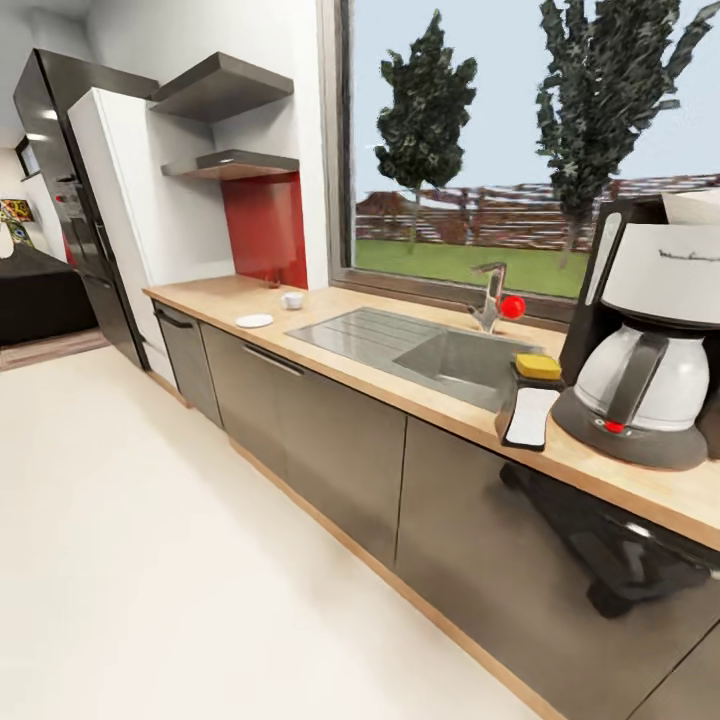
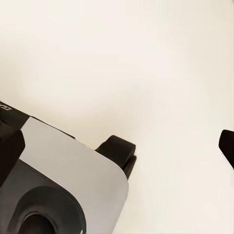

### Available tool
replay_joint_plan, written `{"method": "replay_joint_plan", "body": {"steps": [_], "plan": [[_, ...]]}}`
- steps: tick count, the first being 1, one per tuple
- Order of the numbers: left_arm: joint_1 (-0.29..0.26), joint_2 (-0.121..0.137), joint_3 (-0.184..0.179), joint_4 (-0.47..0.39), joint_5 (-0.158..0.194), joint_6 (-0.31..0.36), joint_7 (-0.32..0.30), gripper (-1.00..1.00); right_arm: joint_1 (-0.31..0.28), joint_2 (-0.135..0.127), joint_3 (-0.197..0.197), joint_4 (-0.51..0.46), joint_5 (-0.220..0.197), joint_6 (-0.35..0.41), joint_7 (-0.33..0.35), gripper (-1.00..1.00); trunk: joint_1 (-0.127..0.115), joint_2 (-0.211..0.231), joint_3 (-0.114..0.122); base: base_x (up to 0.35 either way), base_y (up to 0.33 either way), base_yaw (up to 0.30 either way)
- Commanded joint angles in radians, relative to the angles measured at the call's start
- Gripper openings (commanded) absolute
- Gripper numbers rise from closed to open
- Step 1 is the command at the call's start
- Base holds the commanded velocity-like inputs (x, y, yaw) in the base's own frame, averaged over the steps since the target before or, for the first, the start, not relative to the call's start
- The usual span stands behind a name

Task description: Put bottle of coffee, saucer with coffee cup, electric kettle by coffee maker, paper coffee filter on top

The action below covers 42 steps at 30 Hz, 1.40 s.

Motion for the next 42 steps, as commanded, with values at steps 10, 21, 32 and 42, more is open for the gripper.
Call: {"method": "replay_joint_plan", "body": {"steps": [10,21,32,42], "plan": [[-0.001,0.001,-0.003,0.001,0.003,-0.004,-0.003,1.00,-0.001,0.002,-0.007,0.001,0.009,-0.006,0.003,1.00,0.000,0.000,-0.001,0.257,0.194,0.210],[-0.001,0.001,-0.002,0.001,0.002,-0.004,-0.003,1.00,0.000,0.002,-0.007,0.001,0.009,-0.006,0.001,1.00,0.000,0.000,-0.001,0.267,0.194,0.262],[-0.001,0.001,-0.002,0.001,0.002,-0.004,-0.003,1.00,0.000,0.001,-0.007,0.001,0.011,-0.008,0.001,1.00,0.000,0.000,-0.001,0.293,0.193,0.048],[-0.001,0.001,-0.002,0.001,0.003,-0.004,-0.003,1.00,-0.001,0.000,-0.007,0.001,0.011,-0.011,0.001,1.00,0.000,0.000,-0.001,0.298,0.193,0.001]]}}
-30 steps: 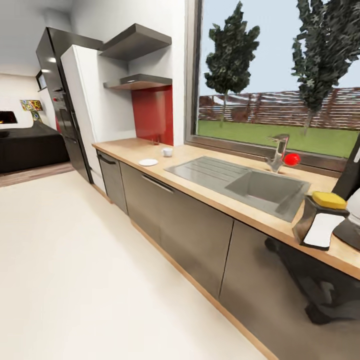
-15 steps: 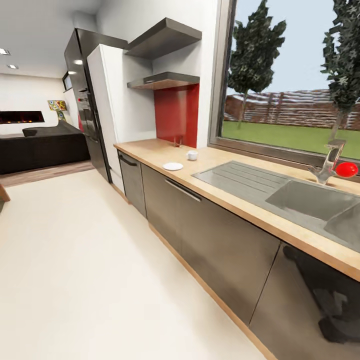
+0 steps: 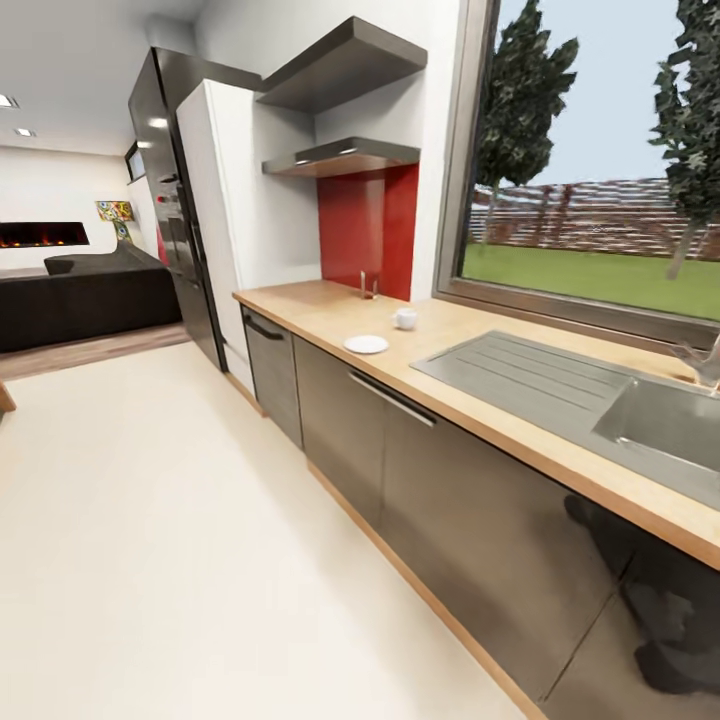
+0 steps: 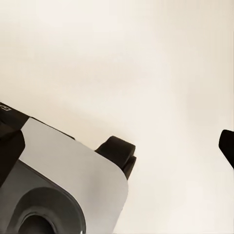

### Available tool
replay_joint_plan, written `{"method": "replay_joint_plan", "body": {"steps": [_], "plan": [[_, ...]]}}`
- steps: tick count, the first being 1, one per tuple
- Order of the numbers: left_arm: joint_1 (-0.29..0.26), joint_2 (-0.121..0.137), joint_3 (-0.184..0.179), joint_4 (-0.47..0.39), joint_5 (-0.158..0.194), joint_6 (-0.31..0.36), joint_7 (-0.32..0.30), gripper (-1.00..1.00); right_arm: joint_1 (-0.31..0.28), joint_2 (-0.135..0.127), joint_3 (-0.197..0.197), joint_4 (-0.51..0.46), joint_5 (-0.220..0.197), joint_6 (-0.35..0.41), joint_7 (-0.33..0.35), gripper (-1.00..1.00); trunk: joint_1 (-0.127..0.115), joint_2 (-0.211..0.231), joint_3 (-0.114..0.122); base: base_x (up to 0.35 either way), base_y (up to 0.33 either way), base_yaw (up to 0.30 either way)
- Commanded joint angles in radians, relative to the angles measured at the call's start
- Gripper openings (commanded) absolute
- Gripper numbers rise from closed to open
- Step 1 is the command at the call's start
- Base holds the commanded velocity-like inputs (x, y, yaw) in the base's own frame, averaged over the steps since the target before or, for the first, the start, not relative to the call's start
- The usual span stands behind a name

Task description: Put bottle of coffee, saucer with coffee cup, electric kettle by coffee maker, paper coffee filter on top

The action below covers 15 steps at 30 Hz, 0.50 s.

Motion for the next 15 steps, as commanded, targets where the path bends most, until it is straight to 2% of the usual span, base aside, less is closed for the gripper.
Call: {"method": "replay_joint_plan", "body": {"steps": [1,15], "plan": [[-0.001,0.000,-0.003,0.001,0.002,-0.004,-0.003,1.00,-0.001,0.000,-0.007,0.000,0.011,-0.006,0.003,1.00,0.000,0.000,-0.001,0.297,0.194,0.000],[-0.001,0.000,-0.003,0.001,0.002,-0.004,-0.003,1.00,-0.001,0.000,-0.007,0.000,0.011,-0.006,0.003,1.00,0.000,0.000,-0.001,0.283,0.199,0.000]]}}
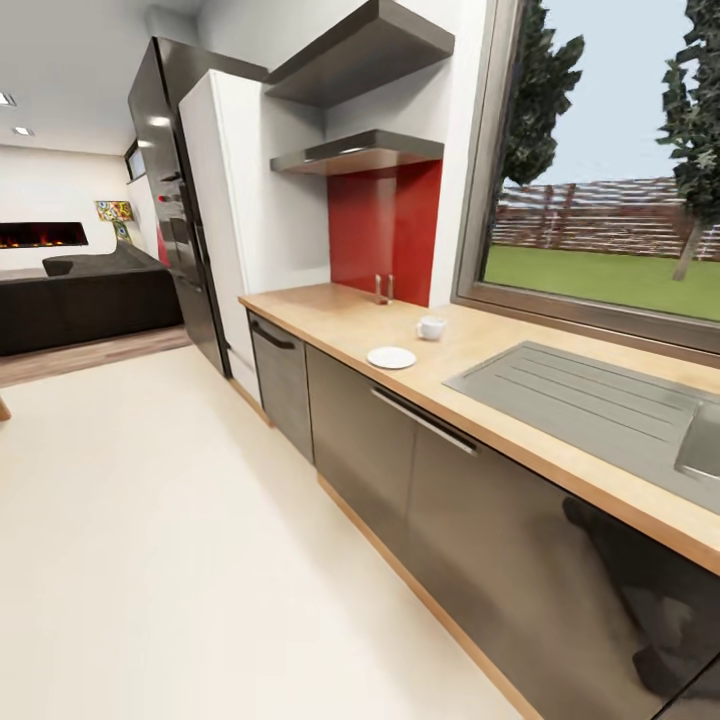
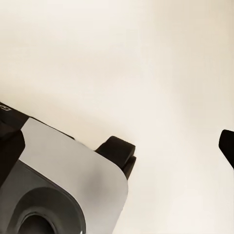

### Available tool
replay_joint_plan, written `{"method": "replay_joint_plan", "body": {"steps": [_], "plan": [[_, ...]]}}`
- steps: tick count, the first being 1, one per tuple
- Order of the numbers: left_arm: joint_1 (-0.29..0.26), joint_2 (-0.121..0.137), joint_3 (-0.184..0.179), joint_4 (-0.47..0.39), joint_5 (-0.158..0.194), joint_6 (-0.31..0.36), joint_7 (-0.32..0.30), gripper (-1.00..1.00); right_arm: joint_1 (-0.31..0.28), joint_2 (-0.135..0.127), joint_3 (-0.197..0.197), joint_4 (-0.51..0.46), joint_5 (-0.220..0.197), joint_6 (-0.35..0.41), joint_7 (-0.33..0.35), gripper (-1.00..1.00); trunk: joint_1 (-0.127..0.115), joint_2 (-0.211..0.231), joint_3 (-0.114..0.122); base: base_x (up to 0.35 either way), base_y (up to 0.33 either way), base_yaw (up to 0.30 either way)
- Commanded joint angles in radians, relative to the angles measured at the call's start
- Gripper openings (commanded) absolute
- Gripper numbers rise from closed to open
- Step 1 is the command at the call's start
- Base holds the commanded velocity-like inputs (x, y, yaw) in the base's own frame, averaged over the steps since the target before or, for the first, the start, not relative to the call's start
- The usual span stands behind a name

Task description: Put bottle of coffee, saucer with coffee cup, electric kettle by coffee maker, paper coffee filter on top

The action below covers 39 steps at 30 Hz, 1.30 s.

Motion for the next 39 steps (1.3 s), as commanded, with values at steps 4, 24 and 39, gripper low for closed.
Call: {"method": "replay_joint_plan", "body": {"steps": [4,24,39], "plan": [[-0.001,0.000,-0.003,0.001,0.002,-0.004,-0.003,1.00,-0.001,0.000,-0.007,0.000,0.011,-0.006,0.003,1.00,0.000,0.000,-0.001,0.265,0.214,0.000],[-0.001,0.000,-0.002,0.001,0.002,-0.004,-0.003,1.00,0.000,0.000,-0.006,0.000,0.012,-0.006,0.005,1.00,0.000,0.000,-0.001,0.242,0.229,-0.133],[-0.001,0.000,-0.003,0.000,0.002,-0.005,-0.003,1.00,0.000,-0.001,-0.007,0.007,0.012,-0.006,0.005,1.00,0.000,0.000,-0.001,0.204,0.249,-0.140]]}}
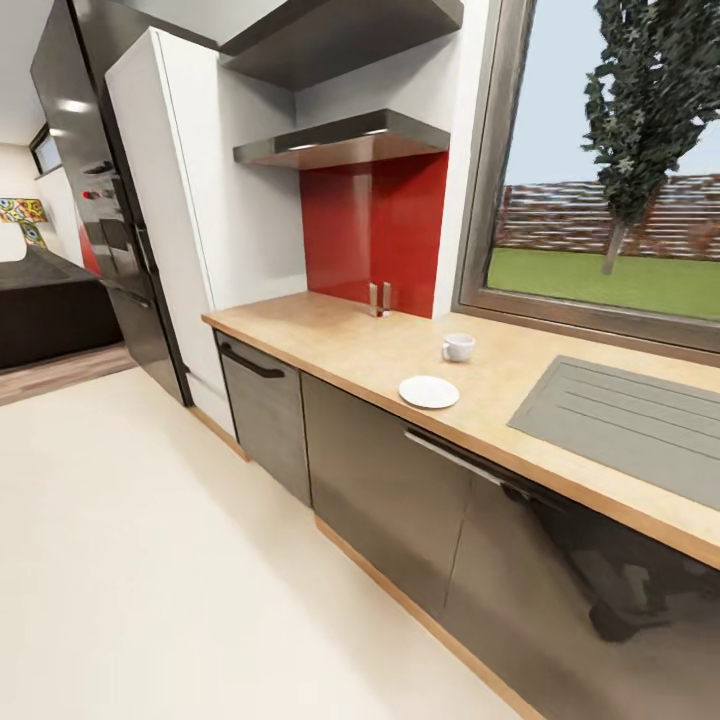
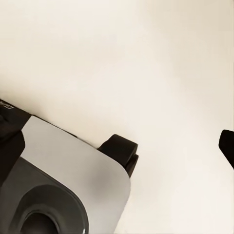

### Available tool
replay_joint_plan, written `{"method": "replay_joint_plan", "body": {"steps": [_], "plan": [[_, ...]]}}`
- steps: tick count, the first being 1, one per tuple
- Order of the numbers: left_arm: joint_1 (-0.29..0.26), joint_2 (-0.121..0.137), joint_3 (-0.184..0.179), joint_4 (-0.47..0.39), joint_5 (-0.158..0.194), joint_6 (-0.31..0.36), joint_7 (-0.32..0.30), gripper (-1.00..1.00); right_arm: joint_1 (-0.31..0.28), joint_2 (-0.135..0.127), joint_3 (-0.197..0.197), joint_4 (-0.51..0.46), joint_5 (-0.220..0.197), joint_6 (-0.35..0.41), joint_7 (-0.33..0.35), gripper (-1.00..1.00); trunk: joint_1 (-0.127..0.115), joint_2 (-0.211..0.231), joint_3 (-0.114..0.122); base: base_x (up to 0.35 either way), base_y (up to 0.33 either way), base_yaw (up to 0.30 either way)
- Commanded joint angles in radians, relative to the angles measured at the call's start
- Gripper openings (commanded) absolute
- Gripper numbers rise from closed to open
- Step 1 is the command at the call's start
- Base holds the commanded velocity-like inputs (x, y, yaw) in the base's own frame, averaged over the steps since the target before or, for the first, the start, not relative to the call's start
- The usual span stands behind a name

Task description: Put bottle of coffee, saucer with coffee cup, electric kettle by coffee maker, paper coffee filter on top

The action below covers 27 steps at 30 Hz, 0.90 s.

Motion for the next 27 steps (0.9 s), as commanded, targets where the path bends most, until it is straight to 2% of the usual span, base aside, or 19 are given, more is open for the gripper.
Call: {"method": "replay_joint_plan", "body": {"steps": [1,14,18,27], "plan": [[-0.001,0.000,-0.003,0.001,0.002,-0.004,-0.003,1.00,-0.001,0.000,-0.007,0.000,0.010,-0.006,0.003,1.00,0.000,0.000,-0.001,0.160,0.274,-0.006],[-0.001,0.000,-0.002,0.001,0.002,-0.004,-0.003,1.00,-0.001,-0.001,-0.007,0.000,0.010,-0.002,0.005,1.00,0.000,0.000,-0.001,0.158,0.276,-0.018],[-0.001,0.000,-0.003,0.001,0.002,-0.004,-0.003,1.00,-0.001,-0.001,-0.007,0.000,0.010,0.000,0.009,1.00,0.000,0.000,-0.001,0.111,0.192,-0.189],[-0.001,0.000,-0.003,0.001,0.001,-0.004,-0.003,1.00,-0.001,-0.001,-0.008,0.000,0.010,0.000,0.011,1.00,0.000,0.000,-0.001,0.007,0.012,-0.277]]}}
